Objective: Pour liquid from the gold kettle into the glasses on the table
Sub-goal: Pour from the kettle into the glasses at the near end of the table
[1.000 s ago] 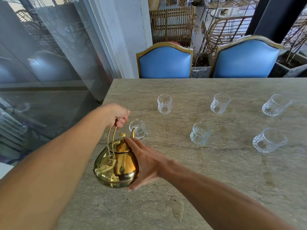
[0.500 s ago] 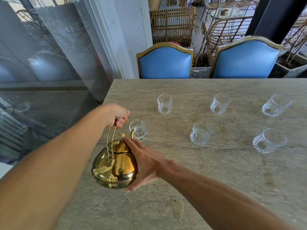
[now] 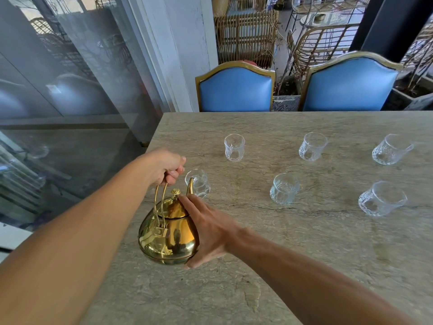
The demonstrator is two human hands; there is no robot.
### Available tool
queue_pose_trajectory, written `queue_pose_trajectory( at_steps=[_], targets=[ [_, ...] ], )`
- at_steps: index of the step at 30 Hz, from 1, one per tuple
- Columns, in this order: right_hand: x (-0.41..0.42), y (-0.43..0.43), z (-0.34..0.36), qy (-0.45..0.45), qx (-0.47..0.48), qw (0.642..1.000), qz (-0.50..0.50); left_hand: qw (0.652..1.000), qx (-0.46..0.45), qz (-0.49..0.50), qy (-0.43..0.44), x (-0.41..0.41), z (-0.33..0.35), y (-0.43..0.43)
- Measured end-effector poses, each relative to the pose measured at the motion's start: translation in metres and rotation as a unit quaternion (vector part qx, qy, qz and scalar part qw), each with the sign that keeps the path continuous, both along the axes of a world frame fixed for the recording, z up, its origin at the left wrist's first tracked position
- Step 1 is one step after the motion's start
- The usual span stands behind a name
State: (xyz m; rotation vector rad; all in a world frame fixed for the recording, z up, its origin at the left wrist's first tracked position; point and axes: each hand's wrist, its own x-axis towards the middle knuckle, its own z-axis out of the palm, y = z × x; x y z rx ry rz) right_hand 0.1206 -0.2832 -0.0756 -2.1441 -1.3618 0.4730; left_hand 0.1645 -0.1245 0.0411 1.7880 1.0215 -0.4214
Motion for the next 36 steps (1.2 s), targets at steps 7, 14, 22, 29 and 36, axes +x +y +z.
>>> queue_pose_trajectory(
  at_steps=[7, 14, 22, 29, 36],
  targets=[
    [-0.005, -0.006, -0.006, -0.043, 0.0, 0.999, 0.001, 0.999, 0.013, 0.022, -0.043, -0.022, 0.007, -0.014],
    [-0.004, -0.014, -0.008, -0.063, -0.008, 0.998, -0.001, 0.992, 0.0, 0.053, -0.112, -0.042, 0.019, -0.029],
    [0.005, -0.048, 0.012, -0.086, -0.01, 0.996, 0.004, 0.99, -0.007, 0.045, -0.133, -0.038, 0.031, -0.054],
    [0.024, -0.081, 0.027, -0.114, -0.023, 0.993, 0.004, 0.984, -0.059, 0.045, -0.159, -0.022, 0.035, -0.075],
    [0.062, -0.102, 0.019, -0.113, -0.016, 0.993, 0.013, 0.986, -0.056, 0.047, -0.15, 0.017, 0.028, -0.093]
  ],
)
